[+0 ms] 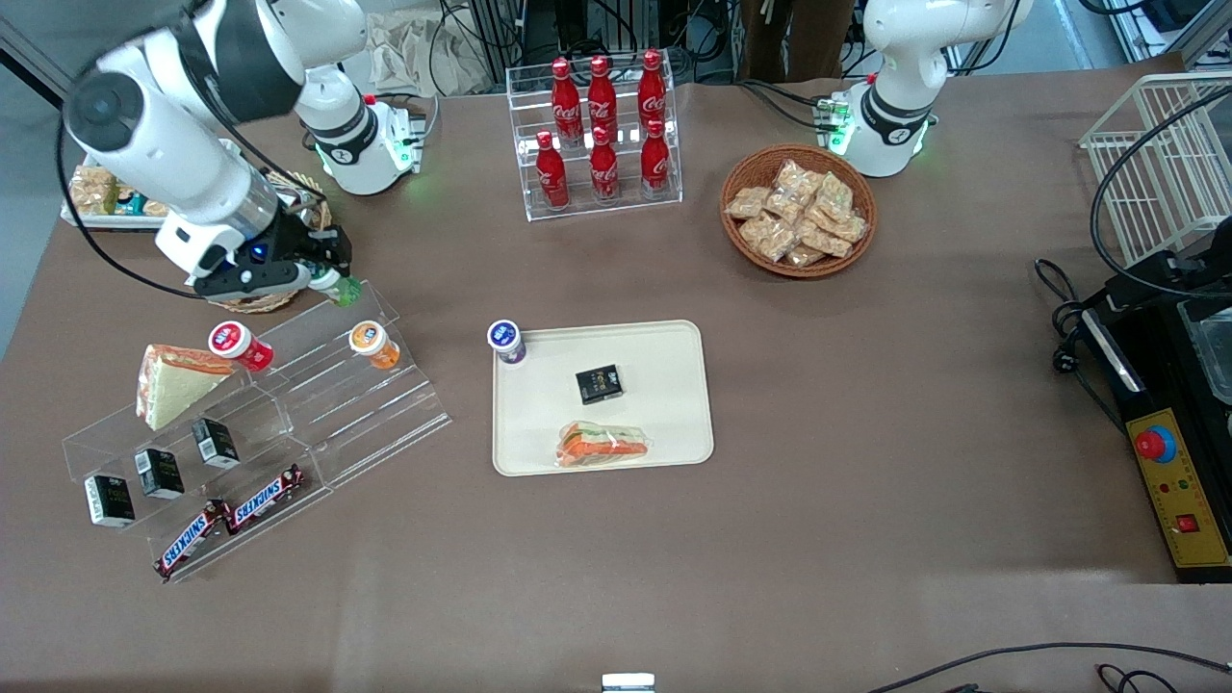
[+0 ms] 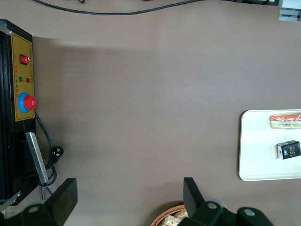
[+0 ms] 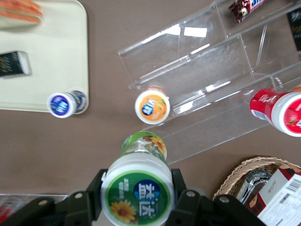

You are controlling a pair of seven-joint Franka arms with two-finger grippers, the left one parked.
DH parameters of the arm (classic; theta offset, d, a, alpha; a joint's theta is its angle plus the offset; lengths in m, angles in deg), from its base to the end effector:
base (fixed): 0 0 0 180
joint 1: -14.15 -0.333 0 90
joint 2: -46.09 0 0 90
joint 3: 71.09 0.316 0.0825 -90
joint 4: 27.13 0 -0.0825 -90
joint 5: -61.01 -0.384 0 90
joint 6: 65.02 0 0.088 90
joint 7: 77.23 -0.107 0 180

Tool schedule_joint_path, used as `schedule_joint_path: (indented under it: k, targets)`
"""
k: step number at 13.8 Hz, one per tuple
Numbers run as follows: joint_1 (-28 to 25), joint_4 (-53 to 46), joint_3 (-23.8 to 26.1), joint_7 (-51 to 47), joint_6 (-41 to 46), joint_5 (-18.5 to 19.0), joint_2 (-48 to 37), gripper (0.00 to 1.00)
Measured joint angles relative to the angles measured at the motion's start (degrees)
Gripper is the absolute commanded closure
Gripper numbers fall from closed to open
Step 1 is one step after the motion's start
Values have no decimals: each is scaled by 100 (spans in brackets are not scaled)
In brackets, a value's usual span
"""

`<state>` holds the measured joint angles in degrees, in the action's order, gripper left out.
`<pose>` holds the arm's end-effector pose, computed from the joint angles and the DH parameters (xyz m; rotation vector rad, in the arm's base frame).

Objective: Place green gum on tray
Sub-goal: 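Lift the green gum bottle and carry it to the cream tray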

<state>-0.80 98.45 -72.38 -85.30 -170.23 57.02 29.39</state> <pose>0.4451 0.1133 0.5010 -3.0774 -0.1205 0.1184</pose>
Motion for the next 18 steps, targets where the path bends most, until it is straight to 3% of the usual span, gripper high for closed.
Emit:
schedule_joint_path:
  k: [7,11,18]
  targets:
    - [-548,-1448,844,-2264,177,-337,1165,92]
    - [-709,-1683,1466,-3549,-932,-340,2262,92]
    - [-979,-1379,1469,-3997,-2523,-252,3542,92]
